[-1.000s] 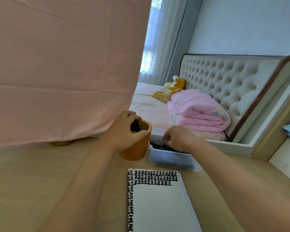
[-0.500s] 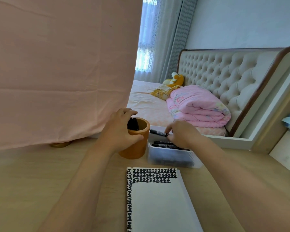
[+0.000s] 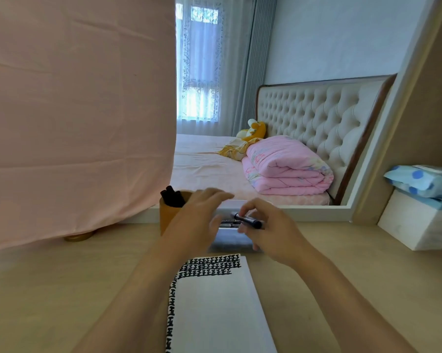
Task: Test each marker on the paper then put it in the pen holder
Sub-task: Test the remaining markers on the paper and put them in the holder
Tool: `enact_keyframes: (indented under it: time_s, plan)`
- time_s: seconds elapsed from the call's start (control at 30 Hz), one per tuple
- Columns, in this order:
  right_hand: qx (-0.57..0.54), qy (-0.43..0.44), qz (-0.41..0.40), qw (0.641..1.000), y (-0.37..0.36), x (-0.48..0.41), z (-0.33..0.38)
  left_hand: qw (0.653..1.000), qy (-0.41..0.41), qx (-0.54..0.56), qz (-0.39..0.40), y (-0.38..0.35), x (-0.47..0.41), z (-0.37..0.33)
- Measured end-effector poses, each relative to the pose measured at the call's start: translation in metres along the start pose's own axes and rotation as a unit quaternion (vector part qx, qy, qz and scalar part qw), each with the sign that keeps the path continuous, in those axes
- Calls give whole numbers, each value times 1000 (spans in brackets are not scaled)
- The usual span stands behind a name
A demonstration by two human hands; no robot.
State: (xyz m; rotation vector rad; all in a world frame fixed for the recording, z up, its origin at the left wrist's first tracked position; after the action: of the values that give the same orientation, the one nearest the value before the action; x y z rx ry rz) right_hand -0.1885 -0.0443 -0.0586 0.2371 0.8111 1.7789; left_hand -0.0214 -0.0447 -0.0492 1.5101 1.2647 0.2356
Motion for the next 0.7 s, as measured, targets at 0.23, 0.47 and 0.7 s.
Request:
enact_keyframes:
  time_s: [0.23, 0.47, 0.7]
  plan:
    - [-233, -2, 48, 971, -22, 29, -12, 994, 49, 9, 96, -27, 32, -2]
    - [-193, -26, 21, 981, -20, 31, -27, 994, 71, -13, 77, -17, 51, 12]
    - [133, 37, 58, 989, -33, 30, -22, 996, 51, -40, 66, -27, 58, 15]
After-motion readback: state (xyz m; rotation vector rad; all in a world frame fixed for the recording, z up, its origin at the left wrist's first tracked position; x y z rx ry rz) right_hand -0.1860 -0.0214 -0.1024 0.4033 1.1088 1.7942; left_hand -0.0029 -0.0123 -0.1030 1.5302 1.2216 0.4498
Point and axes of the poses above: each hand's wrist, its own x-axis away from the middle knuckle, its own y-axis out of the back of the hand, z = x × y, the point moved 6 cm from there along -x, towards the middle knuckle, and after that the axes turned 10 degrees about z, right-handed, at the moved point
